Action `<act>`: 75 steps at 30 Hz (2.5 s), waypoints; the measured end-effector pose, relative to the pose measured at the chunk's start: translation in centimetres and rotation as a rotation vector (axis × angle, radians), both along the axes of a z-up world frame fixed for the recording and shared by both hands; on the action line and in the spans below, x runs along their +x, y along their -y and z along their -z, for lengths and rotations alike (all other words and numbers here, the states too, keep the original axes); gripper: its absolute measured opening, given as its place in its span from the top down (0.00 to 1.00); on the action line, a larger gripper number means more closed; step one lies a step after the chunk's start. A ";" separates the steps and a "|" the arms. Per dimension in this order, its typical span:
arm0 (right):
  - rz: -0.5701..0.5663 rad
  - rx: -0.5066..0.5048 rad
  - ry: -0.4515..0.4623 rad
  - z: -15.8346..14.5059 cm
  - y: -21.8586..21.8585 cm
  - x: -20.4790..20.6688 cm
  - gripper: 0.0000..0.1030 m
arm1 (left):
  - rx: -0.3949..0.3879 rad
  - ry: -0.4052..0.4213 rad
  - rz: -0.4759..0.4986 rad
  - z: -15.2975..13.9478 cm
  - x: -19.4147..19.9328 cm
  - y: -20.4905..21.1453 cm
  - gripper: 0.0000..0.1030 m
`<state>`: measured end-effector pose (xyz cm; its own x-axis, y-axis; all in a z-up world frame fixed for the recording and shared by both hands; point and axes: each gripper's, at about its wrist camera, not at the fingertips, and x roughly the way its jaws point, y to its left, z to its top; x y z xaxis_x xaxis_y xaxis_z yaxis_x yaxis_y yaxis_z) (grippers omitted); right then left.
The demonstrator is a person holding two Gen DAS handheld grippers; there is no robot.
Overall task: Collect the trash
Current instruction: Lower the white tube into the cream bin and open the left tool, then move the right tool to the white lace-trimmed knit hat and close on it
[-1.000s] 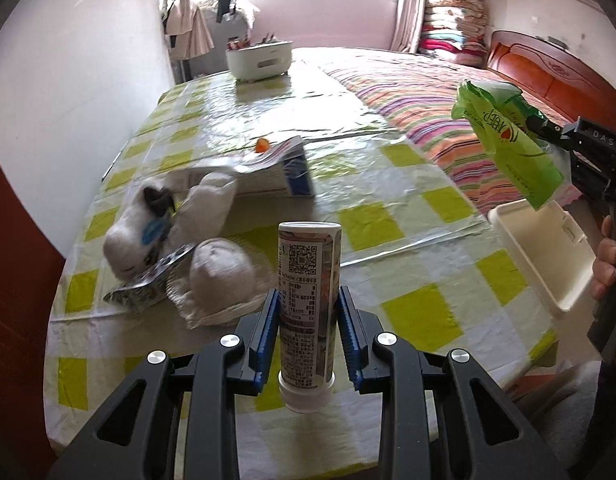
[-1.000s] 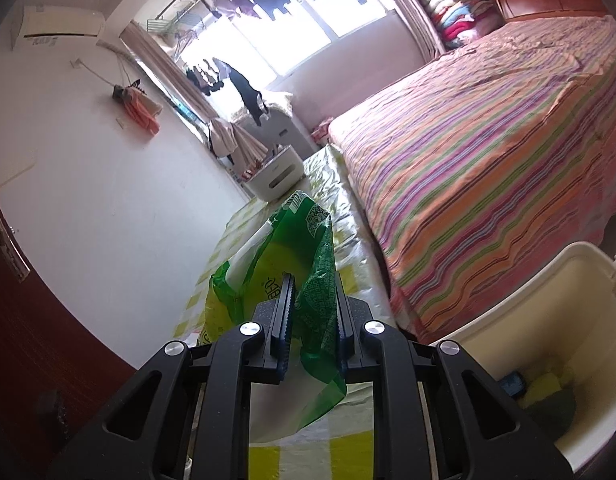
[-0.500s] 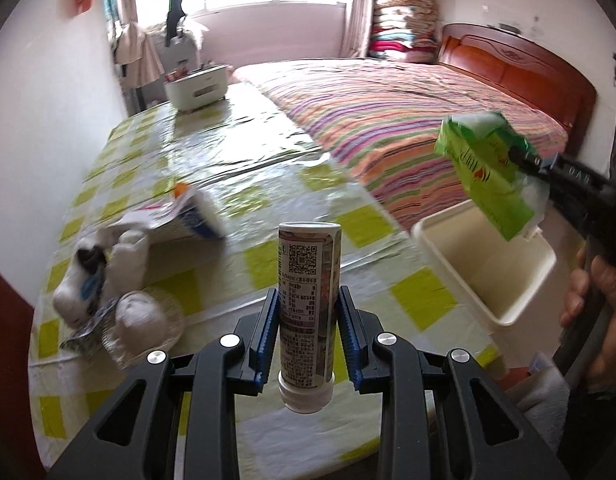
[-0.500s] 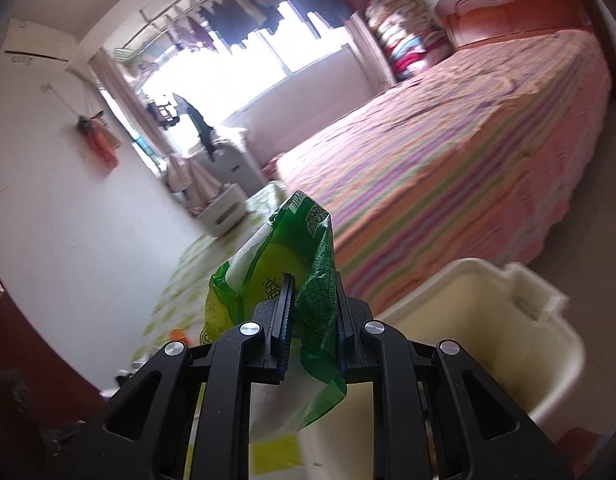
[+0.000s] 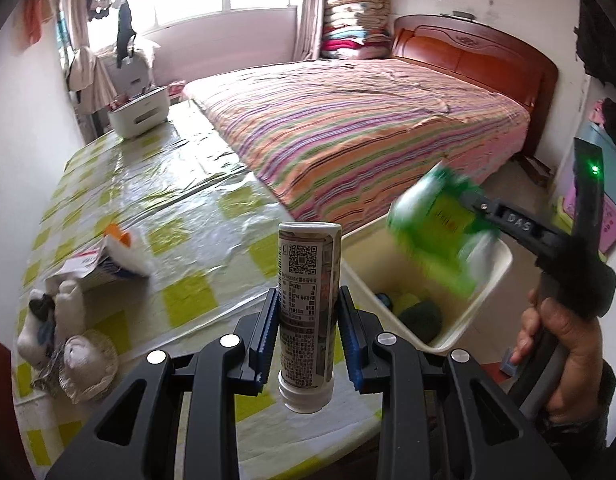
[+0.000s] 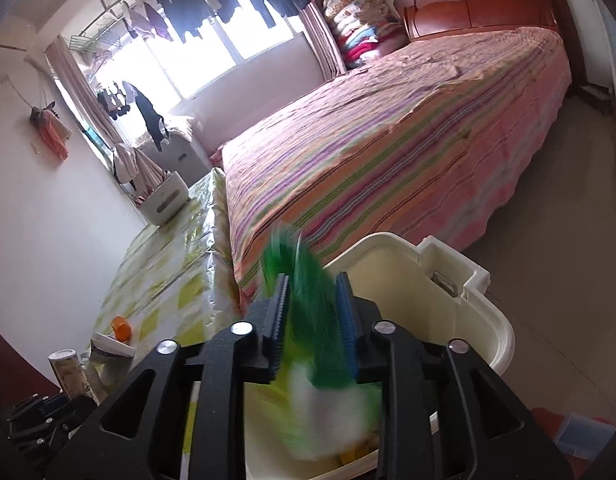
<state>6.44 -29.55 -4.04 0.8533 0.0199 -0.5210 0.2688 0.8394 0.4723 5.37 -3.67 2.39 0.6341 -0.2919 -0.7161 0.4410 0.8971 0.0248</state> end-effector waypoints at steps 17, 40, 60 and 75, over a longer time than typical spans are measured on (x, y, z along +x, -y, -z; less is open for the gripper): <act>0.188 0.160 0.181 -1.3 4.8 -5.0 0.42 | 0.031 -0.054 0.073 1.7 2.1 5.7 0.72; 0.172 0.210 0.169 -0.7 5.6 -4.6 0.36 | 0.004 -0.091 0.095 2.9 3.7 10.2 0.27; 0.015 0.180 0.116 -0.8 0.4 -0.7 0.33 | 0.042 -0.089 -0.088 4.5 1.1 0.8 0.27; -0.188 0.108 0.041 -0.6 -8.6 2.7 0.32 | 0.060 -0.071 -0.266 4.7 0.2 -8.6 0.27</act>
<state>9.17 -20.96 -3.44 0.8500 0.2346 -0.4717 0.0908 0.8168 0.5698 5.60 4.97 -2.30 0.6301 -0.0778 -0.7726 0.1926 0.9795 0.0585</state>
